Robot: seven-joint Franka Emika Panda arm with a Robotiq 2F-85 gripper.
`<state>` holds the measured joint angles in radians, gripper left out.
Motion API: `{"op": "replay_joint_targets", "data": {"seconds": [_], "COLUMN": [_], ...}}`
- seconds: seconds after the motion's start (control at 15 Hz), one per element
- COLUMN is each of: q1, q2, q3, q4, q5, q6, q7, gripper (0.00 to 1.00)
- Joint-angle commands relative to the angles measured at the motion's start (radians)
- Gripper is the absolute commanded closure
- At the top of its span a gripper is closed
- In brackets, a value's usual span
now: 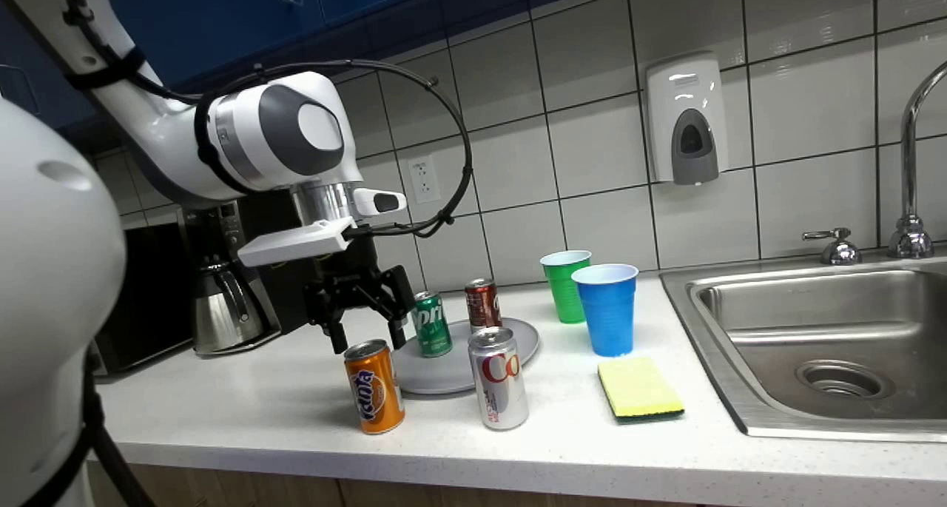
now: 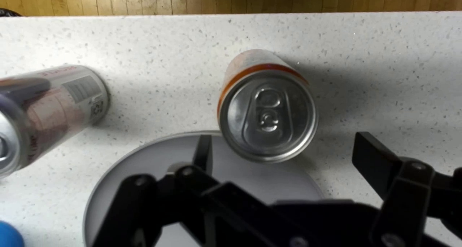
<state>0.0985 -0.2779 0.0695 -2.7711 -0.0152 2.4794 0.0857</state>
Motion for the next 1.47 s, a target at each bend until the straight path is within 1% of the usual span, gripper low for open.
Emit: {"op": "replay_joint_targets", "data": {"seconds": [0.0,0.2,0.53,0.8,1.07,1.4], "q1": [0.019,0.031,0.031,0.028,0.026,0.014], "q2": [-0.071,-0.108,-0.185,-0.251,-0.268,-0.248], "q3": [0.013,0.016,0.016,0.016,0.019,0.029], "q4": [-0.008,-0.008,-0.009,-0.013,-0.012,-0.008], "q5": [0.038,0.050,0.046,0.039,0.036,0.015], "q6": [-0.051,-0.083,-0.140,-0.218,-0.275,-0.279], "q7": [-0.009,-0.005,0.000,0.001,0.004,0.023], "gripper": [0.00,0.00,0.00,0.00,0.00,0.00]}}
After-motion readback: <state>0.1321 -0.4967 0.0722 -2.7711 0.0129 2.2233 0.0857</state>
